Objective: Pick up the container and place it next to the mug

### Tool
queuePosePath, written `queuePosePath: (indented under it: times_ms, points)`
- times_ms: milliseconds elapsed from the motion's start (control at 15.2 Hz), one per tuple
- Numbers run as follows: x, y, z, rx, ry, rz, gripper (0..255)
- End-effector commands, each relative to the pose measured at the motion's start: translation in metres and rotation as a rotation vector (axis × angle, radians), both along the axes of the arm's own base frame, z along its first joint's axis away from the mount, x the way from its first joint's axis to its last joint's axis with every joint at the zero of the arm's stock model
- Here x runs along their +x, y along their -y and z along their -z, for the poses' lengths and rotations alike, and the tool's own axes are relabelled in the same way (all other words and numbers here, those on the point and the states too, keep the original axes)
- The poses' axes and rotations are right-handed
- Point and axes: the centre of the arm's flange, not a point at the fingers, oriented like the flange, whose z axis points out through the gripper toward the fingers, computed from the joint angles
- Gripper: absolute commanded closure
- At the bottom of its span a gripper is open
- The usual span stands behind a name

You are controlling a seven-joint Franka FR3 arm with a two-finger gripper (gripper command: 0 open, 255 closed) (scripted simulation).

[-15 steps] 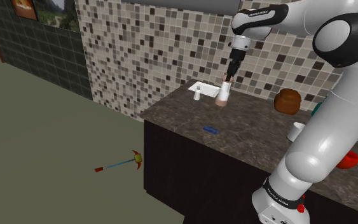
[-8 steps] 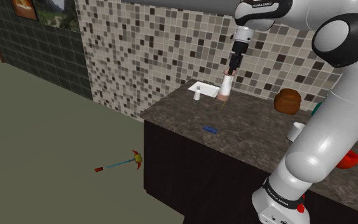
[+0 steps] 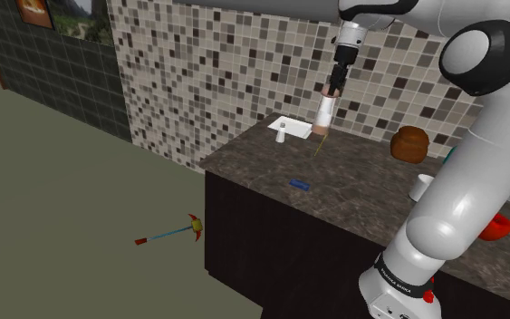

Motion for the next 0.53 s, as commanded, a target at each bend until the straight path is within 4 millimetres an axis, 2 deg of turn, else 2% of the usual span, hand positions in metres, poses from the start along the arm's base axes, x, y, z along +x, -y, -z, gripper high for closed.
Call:
queuePosePath:
  times_ms: [0,462]
  points:
    - [0.000,0.001,-0.010,0.000,0.000,0.000,255]
    - [0.000,0.001,-0.045,0.000,0.000,0.000,255]
